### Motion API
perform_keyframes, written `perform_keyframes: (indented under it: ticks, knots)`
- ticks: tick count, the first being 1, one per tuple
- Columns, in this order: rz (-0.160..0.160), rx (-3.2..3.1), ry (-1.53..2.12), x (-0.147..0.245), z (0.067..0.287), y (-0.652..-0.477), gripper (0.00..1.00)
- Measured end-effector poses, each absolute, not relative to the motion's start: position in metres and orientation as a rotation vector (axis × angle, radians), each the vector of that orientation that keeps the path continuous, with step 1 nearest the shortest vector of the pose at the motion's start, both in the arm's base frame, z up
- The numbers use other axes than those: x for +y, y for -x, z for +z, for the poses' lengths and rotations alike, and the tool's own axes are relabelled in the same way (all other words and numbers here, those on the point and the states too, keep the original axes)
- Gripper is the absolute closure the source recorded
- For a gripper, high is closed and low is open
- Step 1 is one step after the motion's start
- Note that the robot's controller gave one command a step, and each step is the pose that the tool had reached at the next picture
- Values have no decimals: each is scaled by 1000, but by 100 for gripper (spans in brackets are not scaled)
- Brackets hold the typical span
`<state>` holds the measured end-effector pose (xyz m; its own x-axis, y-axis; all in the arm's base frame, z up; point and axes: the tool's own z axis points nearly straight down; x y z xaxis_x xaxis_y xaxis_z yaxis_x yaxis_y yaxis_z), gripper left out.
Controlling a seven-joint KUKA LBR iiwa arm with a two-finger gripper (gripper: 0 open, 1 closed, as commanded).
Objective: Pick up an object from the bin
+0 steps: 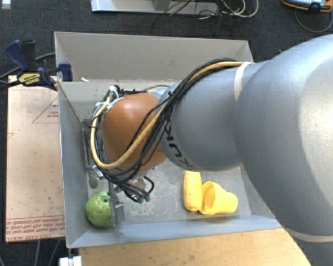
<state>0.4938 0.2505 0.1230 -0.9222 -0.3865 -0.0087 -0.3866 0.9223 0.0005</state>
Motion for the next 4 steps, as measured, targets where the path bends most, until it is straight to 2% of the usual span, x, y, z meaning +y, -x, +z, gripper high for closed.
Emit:
perform_keyframes:
  ticks: [1, 2, 4]
  knots:
    - [15, 3059, 578, 238, 73, -487, 0]
    - [-7, 3058, 638, 246, 73, -493, 100]
    - [-6, 3059, 637, 246, 76, -492, 100]
